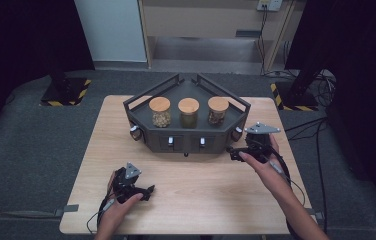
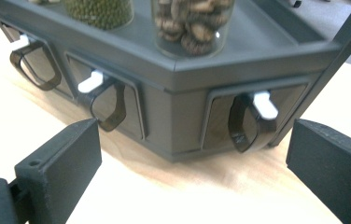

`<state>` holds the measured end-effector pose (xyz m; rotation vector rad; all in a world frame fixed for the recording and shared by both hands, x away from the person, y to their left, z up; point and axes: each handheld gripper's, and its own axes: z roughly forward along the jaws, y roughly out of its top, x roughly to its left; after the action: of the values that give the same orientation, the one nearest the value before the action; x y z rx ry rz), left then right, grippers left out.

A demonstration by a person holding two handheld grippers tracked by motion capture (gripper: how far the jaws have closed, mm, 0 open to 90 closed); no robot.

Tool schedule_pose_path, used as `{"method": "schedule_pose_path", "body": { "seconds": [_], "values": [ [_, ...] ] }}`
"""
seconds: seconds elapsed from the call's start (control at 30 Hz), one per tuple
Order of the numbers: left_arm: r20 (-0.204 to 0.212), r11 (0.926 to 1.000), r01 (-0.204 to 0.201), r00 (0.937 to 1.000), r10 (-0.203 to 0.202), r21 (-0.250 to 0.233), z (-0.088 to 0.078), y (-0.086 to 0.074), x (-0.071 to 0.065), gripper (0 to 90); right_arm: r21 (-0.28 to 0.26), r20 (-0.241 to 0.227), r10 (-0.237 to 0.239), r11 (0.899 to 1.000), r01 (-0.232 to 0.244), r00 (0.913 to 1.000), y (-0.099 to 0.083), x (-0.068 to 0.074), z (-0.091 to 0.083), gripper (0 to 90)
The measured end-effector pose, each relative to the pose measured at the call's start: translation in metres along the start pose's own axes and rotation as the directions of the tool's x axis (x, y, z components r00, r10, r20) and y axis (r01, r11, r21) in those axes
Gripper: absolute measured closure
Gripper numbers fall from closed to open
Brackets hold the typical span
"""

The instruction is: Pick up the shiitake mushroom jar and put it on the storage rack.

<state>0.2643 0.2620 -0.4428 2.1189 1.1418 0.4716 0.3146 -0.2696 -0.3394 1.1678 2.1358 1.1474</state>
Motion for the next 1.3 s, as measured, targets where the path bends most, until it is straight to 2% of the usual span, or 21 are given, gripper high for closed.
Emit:
{"method": "schedule_pose_path", "body": {
  "seconds": [0.27, 0.5, 0.87, 1.3],
  "values": [
    [0.000, 1.0000, 0.001, 1.0000, -0.001, 0.000, 0.000, 0.000, 0.000, 0.0, 0.024, -0.005, 0.003, 1.000, -0.003, 1.0000, -0.017, 0.002, 0.001, 3.6],
    [0.000, 1.0000, 0.005, 1.0000, -0.005, -0.004, 0.000, -0.001, 0.000, 0.0, 0.010, 0.009, 0.008, 1.000, -0.008, 0.9999, -0.028, 0.006, -0.002, 3.8],
    [0.000, 1.0000, 0.005, 1.0000, -0.005, -0.003, 0.000, -0.001, 0.000, 0.0, 0.027, 0.011, -0.026, 0.999, 0.025, 0.9996, -0.045, 0.014, -0.003, 3.7],
    [0.000, 1.0000, 0.005, 1.0000, -0.005, -0.003, 0.000, -0.001, -0.001, 0.0, 0.049, 0.001, -0.024, 0.998, 0.024, 0.9997, -0.063, 0.018, -0.004, 3.7]
  ]
}}
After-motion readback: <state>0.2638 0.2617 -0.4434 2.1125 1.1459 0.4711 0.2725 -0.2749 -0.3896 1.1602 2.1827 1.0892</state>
